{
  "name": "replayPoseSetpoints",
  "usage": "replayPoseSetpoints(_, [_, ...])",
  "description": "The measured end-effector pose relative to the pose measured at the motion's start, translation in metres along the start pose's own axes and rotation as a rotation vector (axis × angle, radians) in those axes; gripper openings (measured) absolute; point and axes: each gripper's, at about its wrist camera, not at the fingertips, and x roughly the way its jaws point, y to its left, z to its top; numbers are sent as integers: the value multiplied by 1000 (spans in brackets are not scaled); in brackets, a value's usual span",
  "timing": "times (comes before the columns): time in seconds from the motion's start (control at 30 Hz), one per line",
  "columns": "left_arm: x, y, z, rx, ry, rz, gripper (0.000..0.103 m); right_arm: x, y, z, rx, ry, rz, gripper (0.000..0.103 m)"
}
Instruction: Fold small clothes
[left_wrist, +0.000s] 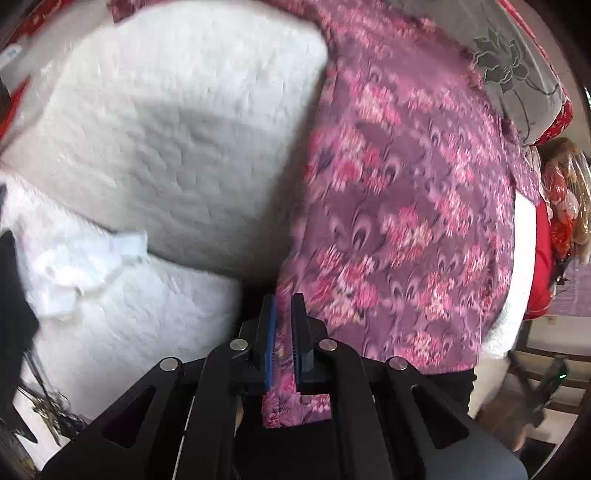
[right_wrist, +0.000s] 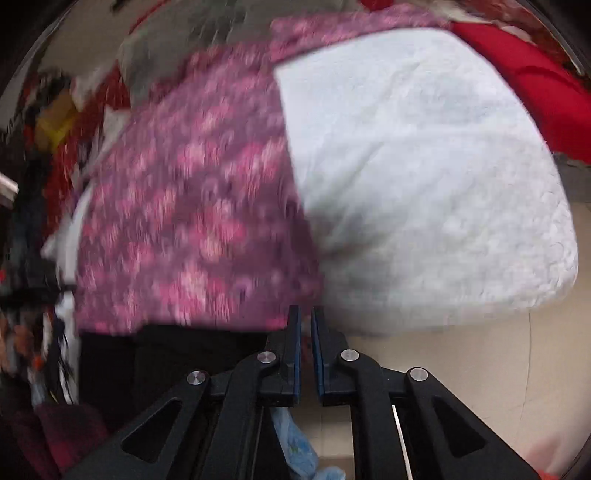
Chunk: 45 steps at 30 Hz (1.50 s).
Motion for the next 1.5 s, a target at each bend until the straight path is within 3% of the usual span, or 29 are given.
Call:
replayPoseSetpoints(0.07, [-9,-19,13,31,-43,-23,12,-15,2,25,2,-93,15,16])
replayPoseSetpoints(0.1, [-10,-29,18,44,-60,-28,23,-17,4,34,-4,-122,20,21])
replayPoseSetpoints(0.13, [-13,-42,24,65,-85,-29,32,-19,11,50,-16,-161,29,33])
replayPoseSetpoints(0.17, [-13,-59,31,90,-112,-23,49,-17,19,64,-30,-193,40,42])
replayPoseSetpoints(0.2, [-12,-66,34,107,-130,-16,56,-11,24,71,-42,-210,49,43])
replayPoseSetpoints(0.33, [13,-120,63,183,-128,23,56,33,47,115,-100,-234,62,43])
replayPoseSetpoints(0.4, [23,-141,75,197,-137,28,56,44,40,138,-75,-251,81,41])
replayPoseSetpoints(0.5, [38,-160,89,222,-151,50,56,46,-4,184,64,-313,85,41])
replayPoseSetpoints(0.57, [49,-169,101,231,-166,69,56,39,-60,227,204,-370,54,44])
replayPoseSetpoints(0.7, [68,-171,117,213,-171,55,56,35,-151,283,432,-436,-42,47])
replayPoseSetpoints(0.77, [79,-168,124,196,-160,49,56,41,-192,308,554,-459,-44,49])
replayPoseSetpoints(0.9, [80,-173,130,226,-191,51,64,68,-225,345,645,-461,-1,50])
replayPoseSetpoints(1.03, [82,-179,136,249,-179,77,64,95,-227,377,638,-504,4,59])
replayPoseSetpoints(1.1, [80,-182,141,242,-176,80,64,100,-221,388,605,-528,-3,52])
replayPoseSetpoints(1.17, [76,-184,148,219,-173,63,64,99,-216,396,550,-521,-34,8])
replayPoseSetpoints(1.23, [68,-187,156,197,-185,41,64,92,-220,397,538,-531,-12,8])
replayPoseSetpoints(1.43, [51,-204,179,157,-241,4,64,27,-241,368,557,-711,48,7])
replayPoseSetpoints(1.5, [60,-208,186,145,-226,4,64,23,-248,363,566,-701,52,7])
